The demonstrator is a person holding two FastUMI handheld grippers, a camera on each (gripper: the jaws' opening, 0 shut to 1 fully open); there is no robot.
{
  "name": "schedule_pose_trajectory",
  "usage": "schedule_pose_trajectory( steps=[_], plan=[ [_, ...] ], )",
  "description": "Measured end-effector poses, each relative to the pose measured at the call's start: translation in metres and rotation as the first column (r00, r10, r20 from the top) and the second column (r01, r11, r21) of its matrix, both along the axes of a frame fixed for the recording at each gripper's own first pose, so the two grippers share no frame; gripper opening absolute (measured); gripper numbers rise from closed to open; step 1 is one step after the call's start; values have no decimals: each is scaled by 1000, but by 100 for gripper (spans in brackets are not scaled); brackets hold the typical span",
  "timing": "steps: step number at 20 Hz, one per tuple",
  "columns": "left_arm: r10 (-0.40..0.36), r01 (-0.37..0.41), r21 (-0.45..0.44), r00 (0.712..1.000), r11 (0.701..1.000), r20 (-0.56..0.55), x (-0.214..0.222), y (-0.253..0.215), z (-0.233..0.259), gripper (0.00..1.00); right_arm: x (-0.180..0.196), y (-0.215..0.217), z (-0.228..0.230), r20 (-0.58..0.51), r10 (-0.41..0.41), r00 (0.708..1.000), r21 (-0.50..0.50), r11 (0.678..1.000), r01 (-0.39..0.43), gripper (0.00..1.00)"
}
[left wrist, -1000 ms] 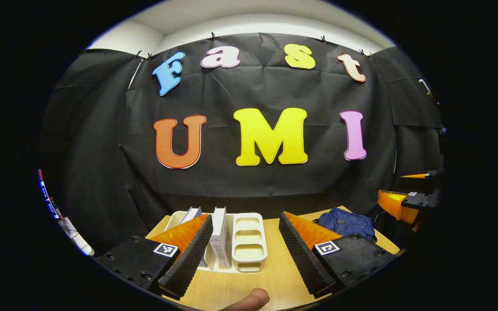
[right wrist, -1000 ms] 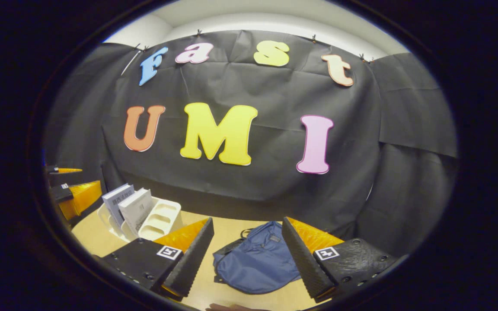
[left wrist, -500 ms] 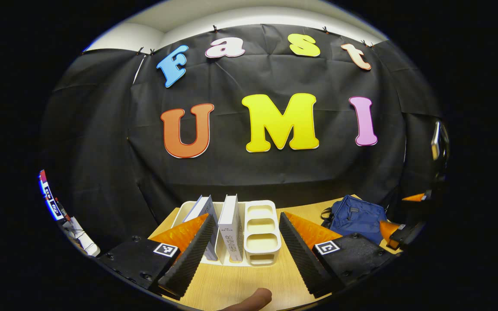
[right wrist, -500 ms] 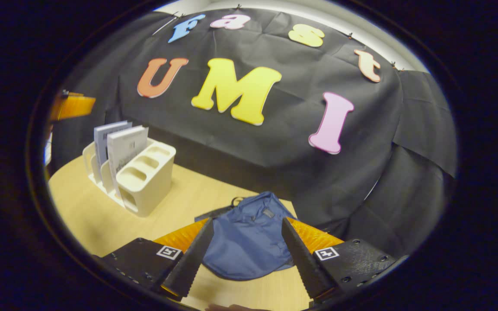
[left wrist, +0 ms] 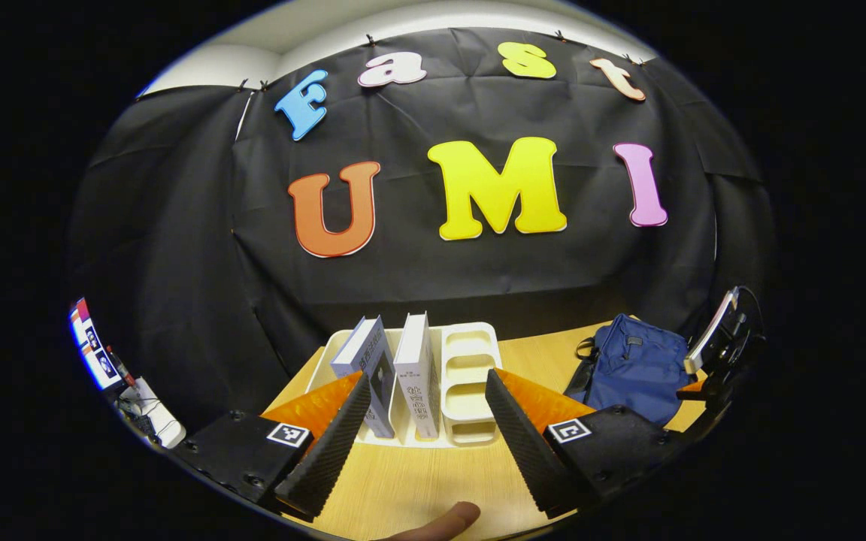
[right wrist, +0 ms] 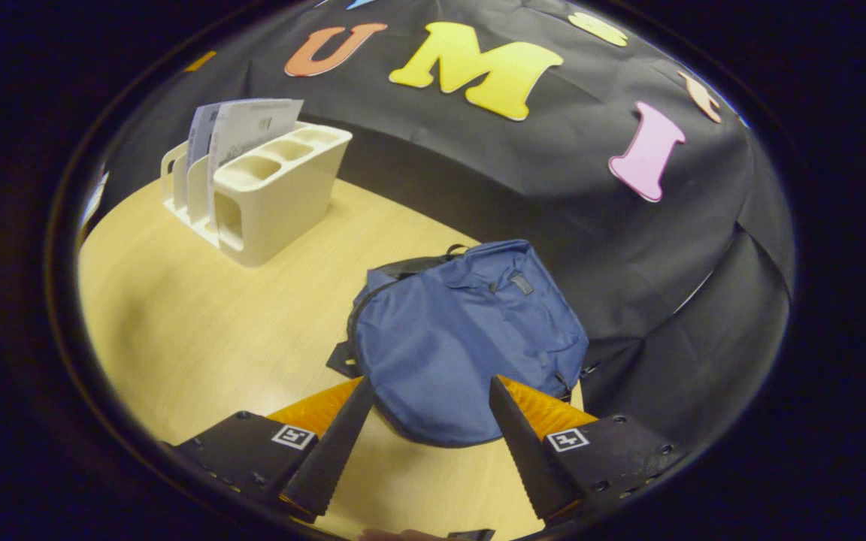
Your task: Open the schoolbag, grab two books from the bookshelf and put them into the schoolbag.
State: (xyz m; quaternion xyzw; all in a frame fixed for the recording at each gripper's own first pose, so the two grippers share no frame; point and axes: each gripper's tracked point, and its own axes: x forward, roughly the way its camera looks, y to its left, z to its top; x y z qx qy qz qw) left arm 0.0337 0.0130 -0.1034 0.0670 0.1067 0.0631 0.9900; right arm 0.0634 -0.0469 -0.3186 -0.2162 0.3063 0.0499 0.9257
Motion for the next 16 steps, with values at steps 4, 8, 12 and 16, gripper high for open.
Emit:
schedule_pose_trajectory(
  steps=[4,8,12,16],
  plan=[
    [19,-19,21,1000,1000,-15,-5,3,-3,99,0,16,-36,-70,50,996,-40,998,-53,95],
    [27,-26,34,999,999,-24,-9,1,-1,99,17,17,-63,-113,42,993,-119,991,-56,95],
    [44,-43,23,998,999,-43,-19,-1,-5,99,38,17,-61,-90,49,995,-209,976,-67,93],
    [66,-67,-35,997,997,-44,-28,3,-12,99,42,4,-27,-33,107,994,-266,957,-111,92]
  ],
)
